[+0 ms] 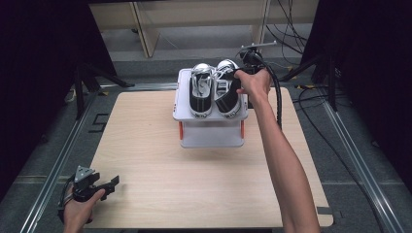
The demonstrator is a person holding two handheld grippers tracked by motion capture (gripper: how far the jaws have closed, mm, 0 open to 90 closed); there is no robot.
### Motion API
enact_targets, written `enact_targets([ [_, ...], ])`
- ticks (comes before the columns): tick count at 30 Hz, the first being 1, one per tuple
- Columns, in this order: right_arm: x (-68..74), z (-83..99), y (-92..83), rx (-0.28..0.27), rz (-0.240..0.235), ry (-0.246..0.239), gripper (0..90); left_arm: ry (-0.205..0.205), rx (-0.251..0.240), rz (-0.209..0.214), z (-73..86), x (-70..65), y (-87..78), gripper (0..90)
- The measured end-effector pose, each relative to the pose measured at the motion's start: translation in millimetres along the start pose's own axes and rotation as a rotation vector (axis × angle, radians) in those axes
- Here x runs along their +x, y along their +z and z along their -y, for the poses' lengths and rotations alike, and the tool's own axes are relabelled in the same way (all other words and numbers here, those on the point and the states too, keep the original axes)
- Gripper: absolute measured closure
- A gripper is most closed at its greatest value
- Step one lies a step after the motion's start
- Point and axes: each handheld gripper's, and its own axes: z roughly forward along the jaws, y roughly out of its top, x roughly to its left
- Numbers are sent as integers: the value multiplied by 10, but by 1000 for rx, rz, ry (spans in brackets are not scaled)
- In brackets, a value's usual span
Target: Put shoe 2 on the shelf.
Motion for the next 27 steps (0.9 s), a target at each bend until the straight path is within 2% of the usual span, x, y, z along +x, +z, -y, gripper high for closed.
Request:
enact_targets([
  [1, -20, -7, -2, -8, 6, 7, 828, 1, 2, 0, -1, 1, -3, 198],
  [3, -57, -5, -14, -19, -19, 36, 827, 2, 4, 1, 0, 6, 6, 197],
  [5, -58, 30, -7, -27, -72, 77, 825, 3, 7, 0, 2, 9, 14, 197],
  [7, -72, 62, 11, -43, -77, 77, 824, 0, 5, -3, -1, 1, 4, 197],
  [9, -77, 73, -1, -45, -75, 50, 819, 1, 1, 0, -3, -2, -4, 197],
  [11, -64, 76, -44, -24, -69, 24, 821, 1, 2, 3, 0, 0, 9, 197],
  [12, -65, 70, -71, -12, -51, -14, 823, 5, 11, -2, -1, -4, 4, 197],
  [13, -52, 65, -99, 15, -19, -14, 824, 4, 6, 1, 1, -4, 10, 197],
  [14, -75, 60, -97, 20, 7, -58, 823, 7, 5, 3, 0, -5, 8, 197],
  [16, -110, 66, -88, 41, 40, -77, 823, 5, 2, 2, -2, -10, 2, 197],
  [19, -160, 113, -51, 61, 20, -65, 833, 8, 8, 4, 1, -10, 13, 198],
  [20, -179, 133, -33, 70, -14, -36, 834, 12, 11, 1, 1, -9, 15, 197],
  [22, -205, 150, -19, 66, -52, 2, 835, 6, 5, 7, 0, -14, 15, 198],
  [25, -182, 153, -8, 65, -52, -4, 835, 5, 4, 8, 0, -17, 14, 198],
  [26, -176, 150, -3, 61, -45, -31, 835, 7, 3, 10, 1, -16, 16, 198],
  [27, -155, 148, -12, 71, -35, -29, 835, 8, 3, 9, 0, -17, 14, 198],
])
